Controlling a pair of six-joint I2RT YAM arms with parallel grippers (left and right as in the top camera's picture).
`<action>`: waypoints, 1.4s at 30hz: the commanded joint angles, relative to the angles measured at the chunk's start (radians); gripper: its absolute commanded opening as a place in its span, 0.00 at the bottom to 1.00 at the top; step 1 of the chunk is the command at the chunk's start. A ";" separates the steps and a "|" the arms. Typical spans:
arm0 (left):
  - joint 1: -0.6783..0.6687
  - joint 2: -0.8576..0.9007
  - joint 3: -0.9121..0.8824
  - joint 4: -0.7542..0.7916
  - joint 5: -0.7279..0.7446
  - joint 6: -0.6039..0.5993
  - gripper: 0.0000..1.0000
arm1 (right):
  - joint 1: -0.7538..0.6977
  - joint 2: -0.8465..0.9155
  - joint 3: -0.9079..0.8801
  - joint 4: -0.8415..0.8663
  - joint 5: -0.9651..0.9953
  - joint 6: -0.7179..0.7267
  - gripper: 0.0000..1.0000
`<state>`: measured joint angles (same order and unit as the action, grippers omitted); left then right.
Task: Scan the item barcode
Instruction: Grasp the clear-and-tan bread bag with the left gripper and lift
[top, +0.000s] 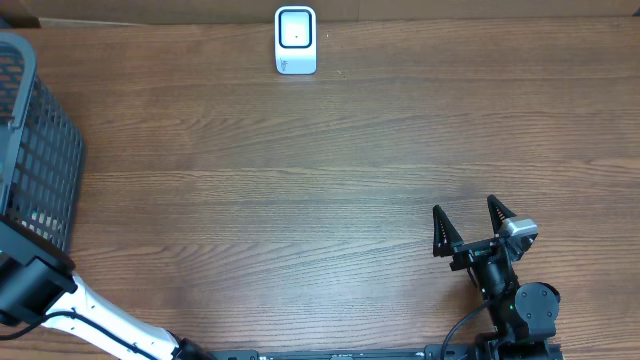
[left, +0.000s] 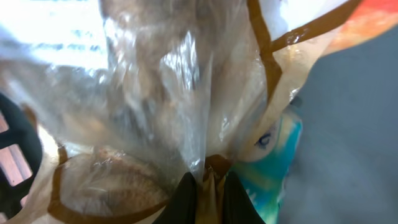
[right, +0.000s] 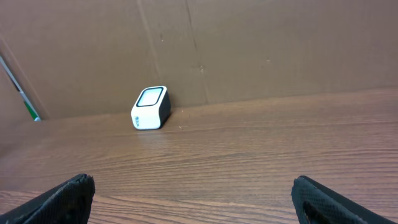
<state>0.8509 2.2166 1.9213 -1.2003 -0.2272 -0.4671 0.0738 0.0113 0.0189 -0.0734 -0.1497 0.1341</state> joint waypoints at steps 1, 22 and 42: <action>0.000 -0.079 0.115 -0.023 0.039 0.019 0.04 | 0.006 -0.007 -0.011 0.004 0.002 0.000 1.00; -0.021 -0.248 0.201 -0.105 0.119 0.018 0.77 | 0.006 -0.007 -0.011 0.004 0.002 0.000 1.00; -0.091 0.136 0.105 -0.026 0.262 0.332 0.90 | 0.006 -0.007 -0.011 0.004 0.002 0.000 1.00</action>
<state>0.7792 2.2955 2.0277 -1.2263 0.0002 -0.2234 0.0738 0.0113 0.0189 -0.0734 -0.1493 0.1341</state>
